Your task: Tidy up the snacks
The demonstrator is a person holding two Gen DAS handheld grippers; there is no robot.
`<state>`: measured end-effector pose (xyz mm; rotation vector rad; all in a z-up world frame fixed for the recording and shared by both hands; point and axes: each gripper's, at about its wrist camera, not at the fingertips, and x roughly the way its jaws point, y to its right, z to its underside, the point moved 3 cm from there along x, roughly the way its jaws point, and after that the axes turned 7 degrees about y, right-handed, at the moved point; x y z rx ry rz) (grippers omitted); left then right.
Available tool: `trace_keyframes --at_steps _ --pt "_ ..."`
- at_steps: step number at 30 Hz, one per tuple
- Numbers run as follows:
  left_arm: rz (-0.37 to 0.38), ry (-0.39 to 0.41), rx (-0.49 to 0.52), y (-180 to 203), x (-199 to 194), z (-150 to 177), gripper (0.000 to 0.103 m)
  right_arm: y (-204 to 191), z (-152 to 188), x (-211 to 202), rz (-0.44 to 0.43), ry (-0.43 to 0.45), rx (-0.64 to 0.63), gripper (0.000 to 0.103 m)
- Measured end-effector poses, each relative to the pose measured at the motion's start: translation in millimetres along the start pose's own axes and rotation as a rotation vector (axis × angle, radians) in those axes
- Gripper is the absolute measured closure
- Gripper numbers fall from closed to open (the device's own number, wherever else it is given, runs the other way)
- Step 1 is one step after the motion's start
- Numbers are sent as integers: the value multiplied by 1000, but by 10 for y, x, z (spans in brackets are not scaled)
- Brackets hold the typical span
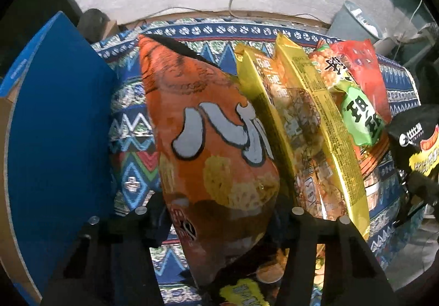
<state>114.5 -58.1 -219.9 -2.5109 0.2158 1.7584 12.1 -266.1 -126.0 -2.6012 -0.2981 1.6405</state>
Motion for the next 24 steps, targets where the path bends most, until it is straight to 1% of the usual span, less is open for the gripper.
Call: trace_keyframes --at_steps 12,16,24 --pt "-6 97 18 -24 -479 12 49 -113 -149 -113 8 49 -7 42" --pt "-13 131 35 -36 -648 30 50 -215 -208 -208 7 72 -17 42" --pt "2 191 34 -111 -1038 126 50 -409 -311 -393 -2 117 -40 42"
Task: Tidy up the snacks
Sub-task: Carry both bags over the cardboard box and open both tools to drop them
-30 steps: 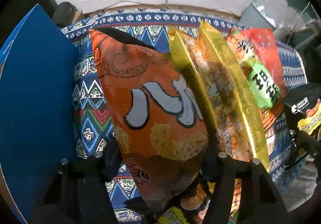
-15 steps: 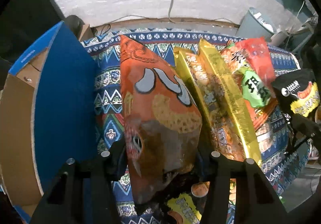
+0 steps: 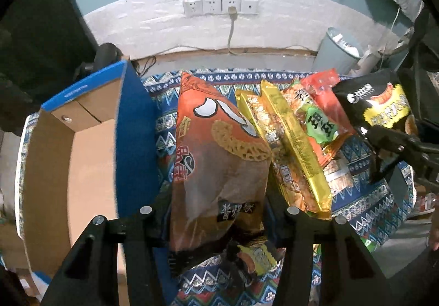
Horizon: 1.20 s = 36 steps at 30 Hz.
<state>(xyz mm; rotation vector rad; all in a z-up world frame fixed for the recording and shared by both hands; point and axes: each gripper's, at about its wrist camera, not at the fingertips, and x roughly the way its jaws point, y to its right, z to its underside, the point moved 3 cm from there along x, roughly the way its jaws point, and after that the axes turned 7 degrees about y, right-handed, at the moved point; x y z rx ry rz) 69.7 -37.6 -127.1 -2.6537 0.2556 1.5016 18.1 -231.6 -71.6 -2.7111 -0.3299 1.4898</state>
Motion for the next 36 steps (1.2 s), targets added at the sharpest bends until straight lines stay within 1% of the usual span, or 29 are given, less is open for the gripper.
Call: trace_keyframes --at_steps 7,16,20,26,30,36 --pt "2 54 1 -110 -347 -37 50 -270 -112 -168 -21 33 -21 41" --pt "16 94 -36 -420 -675 23 50 -863 -257 -327 -77 65 -93 41" --pt "8 113 -59 -598 -792 61 50 -1097 -323 -309 -98 65 -118 41" --pt "-34 142 -83 -847 -885 105 50 -1454 -401 -231 -126 59 -156 41" --pt "-43 147 -123 -1063 -930 159 50 -1663 -432 -151 -138 49 -180 41" --pt "-75 147 -178 -1369 -952 253 50 -1974 -458 -18 -153 28 -211 41"
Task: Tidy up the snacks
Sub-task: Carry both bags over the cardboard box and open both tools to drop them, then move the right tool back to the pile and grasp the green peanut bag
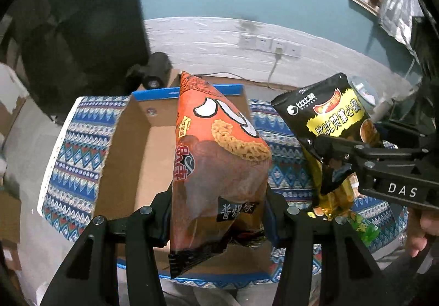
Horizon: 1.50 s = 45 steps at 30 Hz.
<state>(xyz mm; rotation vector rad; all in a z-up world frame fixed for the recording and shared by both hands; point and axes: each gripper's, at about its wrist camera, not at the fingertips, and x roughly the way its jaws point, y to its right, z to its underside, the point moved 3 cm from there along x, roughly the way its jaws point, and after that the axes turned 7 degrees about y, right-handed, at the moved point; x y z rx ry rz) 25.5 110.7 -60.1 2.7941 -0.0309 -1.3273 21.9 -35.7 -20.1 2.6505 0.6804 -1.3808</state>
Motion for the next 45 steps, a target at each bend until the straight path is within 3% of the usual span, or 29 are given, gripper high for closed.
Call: trace_keyframes --at_steps 21,23,27,38,45 --pt "-62 -51 -113 -599 85 162 50 -648 -53 616 -97 -92 -67 41" --pt "-64 -48 -115 -598 77 156 50 -639 -36 637 -91 -101 -59 41" --pt "-72 -33 -99 -576 50 133 44 -603 -25 614 -75 -95 -52 24" --pt "-68 -22 -46 -377 16 122 34 -305 34 442 -52 -87 -13 23" --pt "-19 -21 25 -94 -4 137 30 -60 134 310 -21 -93 21 23"
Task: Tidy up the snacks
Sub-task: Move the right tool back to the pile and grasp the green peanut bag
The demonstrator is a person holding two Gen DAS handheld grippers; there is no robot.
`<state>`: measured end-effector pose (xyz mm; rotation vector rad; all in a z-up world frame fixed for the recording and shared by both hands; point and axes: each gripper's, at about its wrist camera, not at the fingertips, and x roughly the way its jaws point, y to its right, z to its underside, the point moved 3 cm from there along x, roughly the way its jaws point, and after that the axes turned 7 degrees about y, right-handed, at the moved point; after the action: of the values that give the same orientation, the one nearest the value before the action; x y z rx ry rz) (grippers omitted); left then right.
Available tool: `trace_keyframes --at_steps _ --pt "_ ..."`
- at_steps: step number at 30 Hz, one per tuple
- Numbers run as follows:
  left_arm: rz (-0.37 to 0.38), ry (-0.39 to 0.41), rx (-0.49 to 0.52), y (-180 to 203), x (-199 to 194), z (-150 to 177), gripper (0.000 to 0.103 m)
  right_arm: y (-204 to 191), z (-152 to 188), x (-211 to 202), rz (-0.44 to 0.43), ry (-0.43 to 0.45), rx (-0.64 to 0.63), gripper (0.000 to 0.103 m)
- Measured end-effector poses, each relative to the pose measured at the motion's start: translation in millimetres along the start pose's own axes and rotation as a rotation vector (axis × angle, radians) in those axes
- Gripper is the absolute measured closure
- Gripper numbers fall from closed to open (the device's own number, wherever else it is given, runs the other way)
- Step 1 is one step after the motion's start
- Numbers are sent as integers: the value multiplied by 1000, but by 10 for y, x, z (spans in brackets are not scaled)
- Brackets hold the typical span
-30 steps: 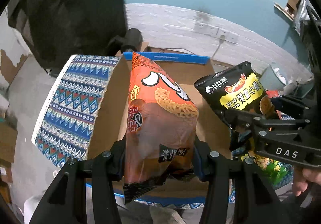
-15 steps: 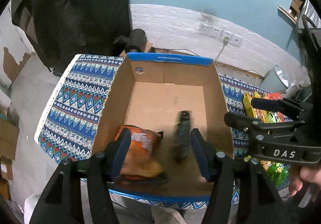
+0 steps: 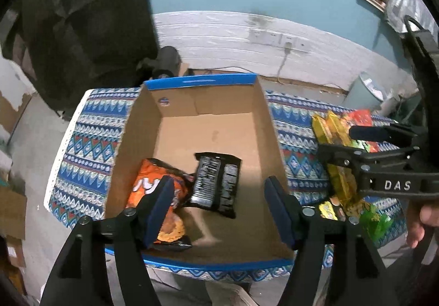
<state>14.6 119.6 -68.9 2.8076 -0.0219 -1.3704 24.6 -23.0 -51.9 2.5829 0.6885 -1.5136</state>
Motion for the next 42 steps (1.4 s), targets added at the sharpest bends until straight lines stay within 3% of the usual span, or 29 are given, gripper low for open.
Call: trace_keyframes --at_steps 18,23,31,42 --pt "146 -54 162 904 59 115 29 928 628 -310 80 -49 117 23" --pt "146 -77 216 1135 150 180 29 1116 831 -428 88 -55 144 23" --pt "159 -151 256 1410 352 333 29 1263 1170 -433 95 -103 150 23" --pt "186 -242 274 1655 617 491 29 1333 1613 -107 96 -232 137 23"
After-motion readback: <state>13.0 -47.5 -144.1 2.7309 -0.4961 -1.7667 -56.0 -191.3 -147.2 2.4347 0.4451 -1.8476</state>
